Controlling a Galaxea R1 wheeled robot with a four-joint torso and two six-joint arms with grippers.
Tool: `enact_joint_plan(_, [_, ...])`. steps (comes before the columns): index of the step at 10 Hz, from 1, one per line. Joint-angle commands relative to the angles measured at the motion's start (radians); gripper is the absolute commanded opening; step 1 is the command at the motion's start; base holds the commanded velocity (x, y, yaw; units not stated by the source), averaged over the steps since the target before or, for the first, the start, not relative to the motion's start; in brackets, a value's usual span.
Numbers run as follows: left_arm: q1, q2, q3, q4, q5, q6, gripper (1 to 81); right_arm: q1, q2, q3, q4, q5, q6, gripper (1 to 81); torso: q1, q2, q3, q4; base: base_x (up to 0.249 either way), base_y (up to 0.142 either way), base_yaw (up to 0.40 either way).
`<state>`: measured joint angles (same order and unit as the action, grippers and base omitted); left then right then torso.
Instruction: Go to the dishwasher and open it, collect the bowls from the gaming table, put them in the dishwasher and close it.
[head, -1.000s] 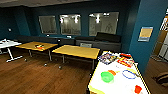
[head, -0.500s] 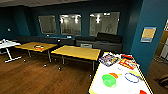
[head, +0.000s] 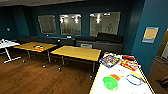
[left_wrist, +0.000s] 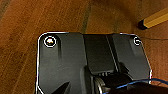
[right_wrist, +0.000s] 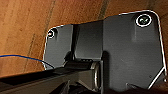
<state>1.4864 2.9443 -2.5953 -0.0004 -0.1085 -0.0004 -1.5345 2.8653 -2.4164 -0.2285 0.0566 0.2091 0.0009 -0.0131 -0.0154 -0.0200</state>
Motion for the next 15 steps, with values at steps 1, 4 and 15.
enact_joint_plan(1, [-0.05, -0.006, 0.004, -0.001, 0.049, 0.002, 81.1, 0.047, -0.008, 0.007, -0.008, -0.046, -0.001, 81.1, 0.0, 0.0, 0.0, 0.0, 0.0, 0.0, 0.0])
enact_joint_plan(4, [-0.048, -0.01, 0.004, -0.001, 0.049, 0.002, 81.1, 0.046, 0.01, -0.03, 0.003, -0.046, -0.001, 81.1, 0.0, 0.0, 0.0, 0.0, 0.0, 0.0, 0.0])
enact_joint_plan(15, [-0.048, -0.01, 0.004, 0.0, 0.049, 0.0, 81.1, 0.05, 0.076, -0.133, -0.008, -0.046, -0.001, 81.1, -0.001, 0.0, 0.0, 0.0, 0.006, 0.0, -0.071])
